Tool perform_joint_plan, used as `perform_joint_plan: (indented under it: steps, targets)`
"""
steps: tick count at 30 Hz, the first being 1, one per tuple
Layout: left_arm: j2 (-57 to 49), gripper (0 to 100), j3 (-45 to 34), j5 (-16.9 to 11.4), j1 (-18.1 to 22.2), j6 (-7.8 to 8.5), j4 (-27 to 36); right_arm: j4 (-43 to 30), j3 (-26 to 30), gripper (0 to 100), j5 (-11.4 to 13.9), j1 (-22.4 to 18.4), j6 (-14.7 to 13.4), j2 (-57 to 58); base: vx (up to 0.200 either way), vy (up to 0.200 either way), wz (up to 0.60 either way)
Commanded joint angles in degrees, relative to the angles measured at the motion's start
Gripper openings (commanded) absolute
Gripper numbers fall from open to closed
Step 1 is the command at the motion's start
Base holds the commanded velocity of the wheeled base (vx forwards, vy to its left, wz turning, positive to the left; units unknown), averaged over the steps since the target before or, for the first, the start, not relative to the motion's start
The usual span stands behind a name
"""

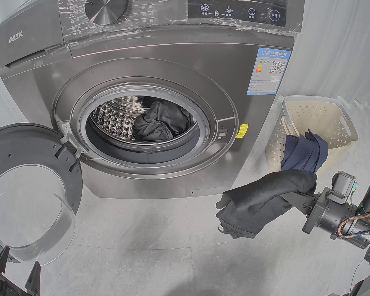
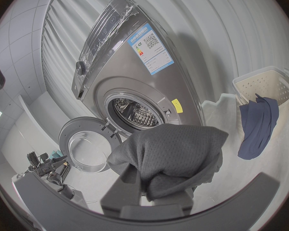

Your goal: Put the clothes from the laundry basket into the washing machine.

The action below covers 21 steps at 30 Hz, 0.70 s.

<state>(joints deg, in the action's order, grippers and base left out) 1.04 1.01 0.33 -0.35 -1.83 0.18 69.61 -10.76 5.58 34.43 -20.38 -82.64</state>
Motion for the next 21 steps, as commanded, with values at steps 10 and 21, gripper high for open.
perform_joint_plan:
  steps: [10, 21]
  targets:
    - [-0.86, 100, -0.84, 0.02, 0.0, -0.02, -0.01, 0.0, 0.39, 0, 0.74, -0.59, 0.34, 1.69, 0.0, 0.0, 0.18]
    - [-0.86, 100, -0.84, 0.02, 0.0, -0.02, -0.01, 0.35, 0.22, 0, 0.48, -0.32, 0.52, 1.43, 0.0, 0.0, 0.0]
